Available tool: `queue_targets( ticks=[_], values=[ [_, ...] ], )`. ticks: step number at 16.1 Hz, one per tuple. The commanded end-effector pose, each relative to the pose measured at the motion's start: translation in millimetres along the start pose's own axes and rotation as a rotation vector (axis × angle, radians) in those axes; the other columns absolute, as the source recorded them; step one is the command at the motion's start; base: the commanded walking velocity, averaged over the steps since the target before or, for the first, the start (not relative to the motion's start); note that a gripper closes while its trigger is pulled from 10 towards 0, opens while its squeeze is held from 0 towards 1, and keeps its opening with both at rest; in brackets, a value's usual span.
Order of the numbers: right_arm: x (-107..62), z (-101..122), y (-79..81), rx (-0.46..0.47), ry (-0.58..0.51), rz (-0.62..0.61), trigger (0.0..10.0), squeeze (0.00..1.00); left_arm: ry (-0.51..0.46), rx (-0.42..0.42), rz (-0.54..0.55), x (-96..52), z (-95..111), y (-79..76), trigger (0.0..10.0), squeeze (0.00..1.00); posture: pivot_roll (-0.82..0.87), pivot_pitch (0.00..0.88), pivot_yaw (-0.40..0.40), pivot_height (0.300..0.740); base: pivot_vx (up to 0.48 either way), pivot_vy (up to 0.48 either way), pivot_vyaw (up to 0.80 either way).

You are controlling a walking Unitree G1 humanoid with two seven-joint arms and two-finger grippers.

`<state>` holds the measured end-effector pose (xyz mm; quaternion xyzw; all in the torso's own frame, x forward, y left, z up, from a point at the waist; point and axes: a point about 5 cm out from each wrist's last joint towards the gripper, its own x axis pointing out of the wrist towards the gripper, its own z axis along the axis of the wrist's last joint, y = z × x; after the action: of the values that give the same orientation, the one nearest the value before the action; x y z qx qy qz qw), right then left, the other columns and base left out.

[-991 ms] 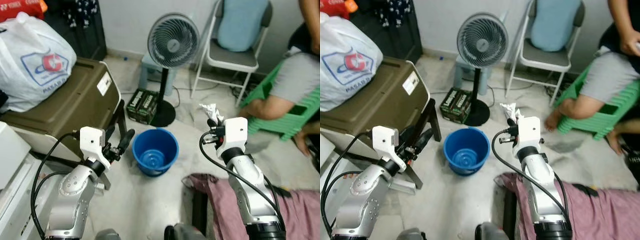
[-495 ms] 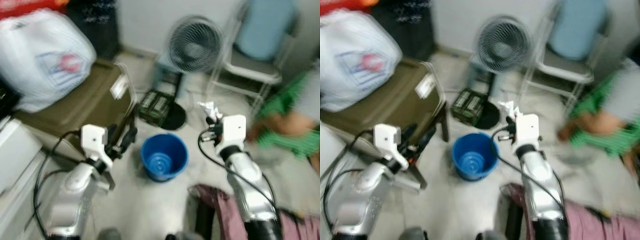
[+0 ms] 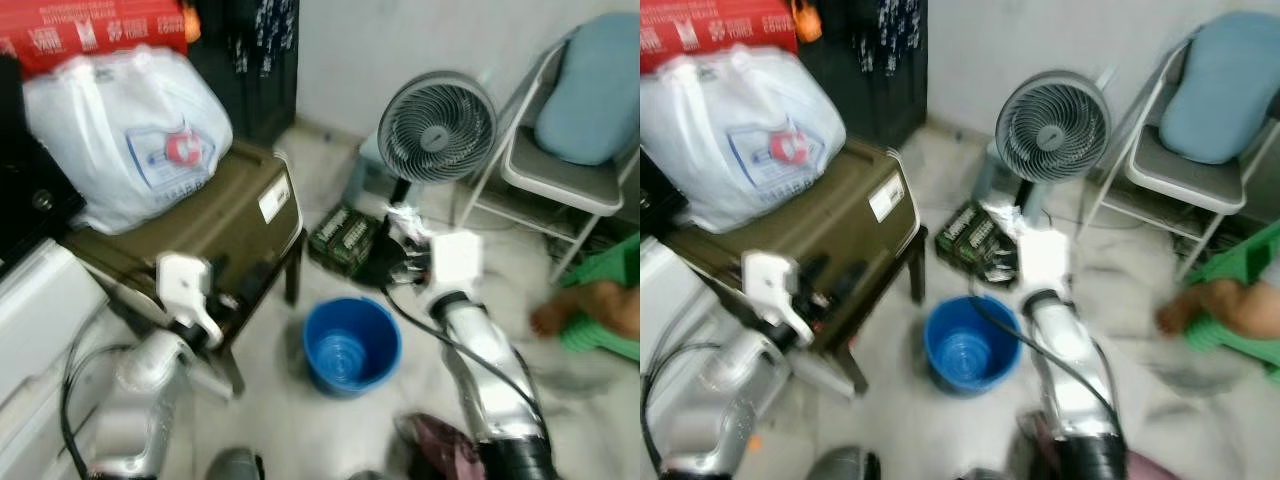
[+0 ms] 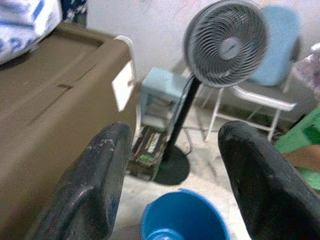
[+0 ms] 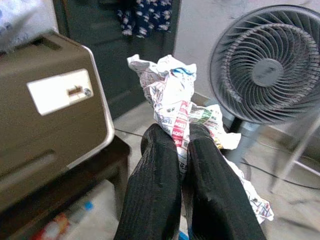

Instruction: Clean up the room

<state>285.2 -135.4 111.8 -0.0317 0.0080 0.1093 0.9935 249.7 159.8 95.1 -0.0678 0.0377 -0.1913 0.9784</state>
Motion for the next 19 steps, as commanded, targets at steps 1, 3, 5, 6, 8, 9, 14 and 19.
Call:
queue_targets(
  ticks=[1,3,5,6,8,9,14,19],
  values=[
    [-4.6,-2.8,-12.8,-0.014,0.013,-0.038,10.0,0.0,-0.013,-0.003,-0.023,4.2,3.1,-6.6,10.0,0.0,-0.01,0.104,-0.067,0.74,0.345,0.0,0.0],
    [-4.4,-3.4,-13.0,-0.015,0.014,-0.036,10.0,0.0,-0.014,-0.003,-0.024,4.4,2.8,-7.3,10.0,0.0,-0.01,0.106,-0.067,0.74,0.341,0.0,0.0],
    [-4.0,-5.6,-12.8,0.003,0.032,-0.04,10.0,0.0,-0.011,-0.002,-0.027,4.4,2.7,-7.5,10.0,0.0,-0.01,0.105,-0.067,0.74,0.311,0.0,-0.28],
    [-3.8,-5.9,-12.7,0.007,0.035,-0.041,10.0,0.0,-0.008,-0.001,-0.03,4.5,2.4,-7.5,10.0,0.0,-0.01,0.105,-0.067,0.74,0.262,0.0,-0.8],
    [-3.8,-5.4,-12.8,0.004,0.03,-0.041,10.0,0.0,-0.008,-0.001,-0.032,4.8,2.3,-7.6,10.0,0.0,-0.01,0.105,-0.067,0.74,0.259,0.0,-0.8],
    [-3.7,-5.4,-12.9,0.003,0.029,-0.042,10.0,0.0,-0.007,0.0,-0.032,4.9,2.3,-7.6,10.0,0.0,-0.01,0.105,-0.067,0.74,0.255,0.0,-0.8],
    [-2.8,-5.4,-11.5,0.001,0.026,-0.036,10.0,0.0,-0.006,0.002,-0.031,5.3,2.2,-7.6,10.0,0.0,-0.01,0.105,-0.069,0.74,0.097,0.0,0.0],
    [0.3,-4.8,-9.7,-0.015,0.02,-0.023,10.0,0.0,-0.007,0.02,-0.016,5.3,3.4,-4.1,10.0,0.0,0.0,0.106,-0.069,0.74,0.0,0.0,0.0]
  ],
)
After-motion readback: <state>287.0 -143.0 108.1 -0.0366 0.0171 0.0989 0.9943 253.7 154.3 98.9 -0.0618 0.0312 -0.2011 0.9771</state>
